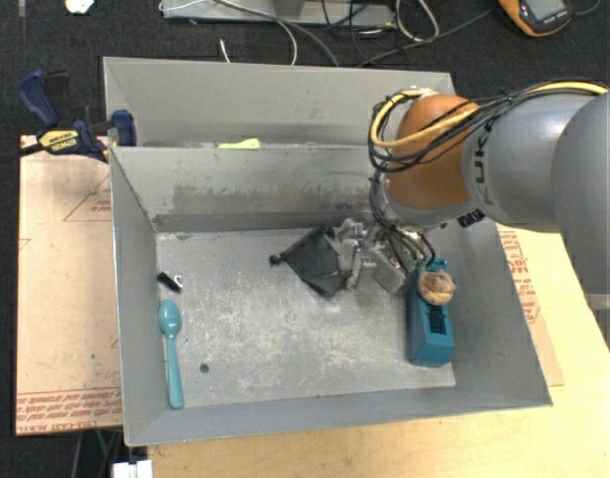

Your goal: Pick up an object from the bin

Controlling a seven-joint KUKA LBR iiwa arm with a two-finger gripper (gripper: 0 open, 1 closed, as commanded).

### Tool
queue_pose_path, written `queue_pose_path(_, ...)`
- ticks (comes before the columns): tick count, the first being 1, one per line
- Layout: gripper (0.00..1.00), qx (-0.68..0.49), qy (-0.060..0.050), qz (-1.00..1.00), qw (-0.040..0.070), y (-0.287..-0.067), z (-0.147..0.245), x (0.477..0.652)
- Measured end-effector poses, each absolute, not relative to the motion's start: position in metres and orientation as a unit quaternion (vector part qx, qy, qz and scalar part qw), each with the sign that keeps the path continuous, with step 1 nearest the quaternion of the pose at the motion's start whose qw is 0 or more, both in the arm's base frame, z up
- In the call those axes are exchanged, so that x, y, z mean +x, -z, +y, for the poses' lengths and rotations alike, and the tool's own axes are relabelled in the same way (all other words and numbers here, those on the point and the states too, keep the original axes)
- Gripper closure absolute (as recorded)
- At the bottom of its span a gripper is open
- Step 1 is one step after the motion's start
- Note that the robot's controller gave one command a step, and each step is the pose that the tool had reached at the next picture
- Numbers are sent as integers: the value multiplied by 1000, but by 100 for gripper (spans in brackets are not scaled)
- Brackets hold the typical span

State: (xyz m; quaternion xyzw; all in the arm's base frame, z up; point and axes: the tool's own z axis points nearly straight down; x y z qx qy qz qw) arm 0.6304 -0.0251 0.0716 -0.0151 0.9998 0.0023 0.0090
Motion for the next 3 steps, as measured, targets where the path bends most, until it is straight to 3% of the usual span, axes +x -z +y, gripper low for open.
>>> queue_pose_path(1, 100, -15, -2, 1000, 10, -77, -25, 631)
queue_pose_path(3, 100, -15, -3, 1000, 8, -148, -24, 629)
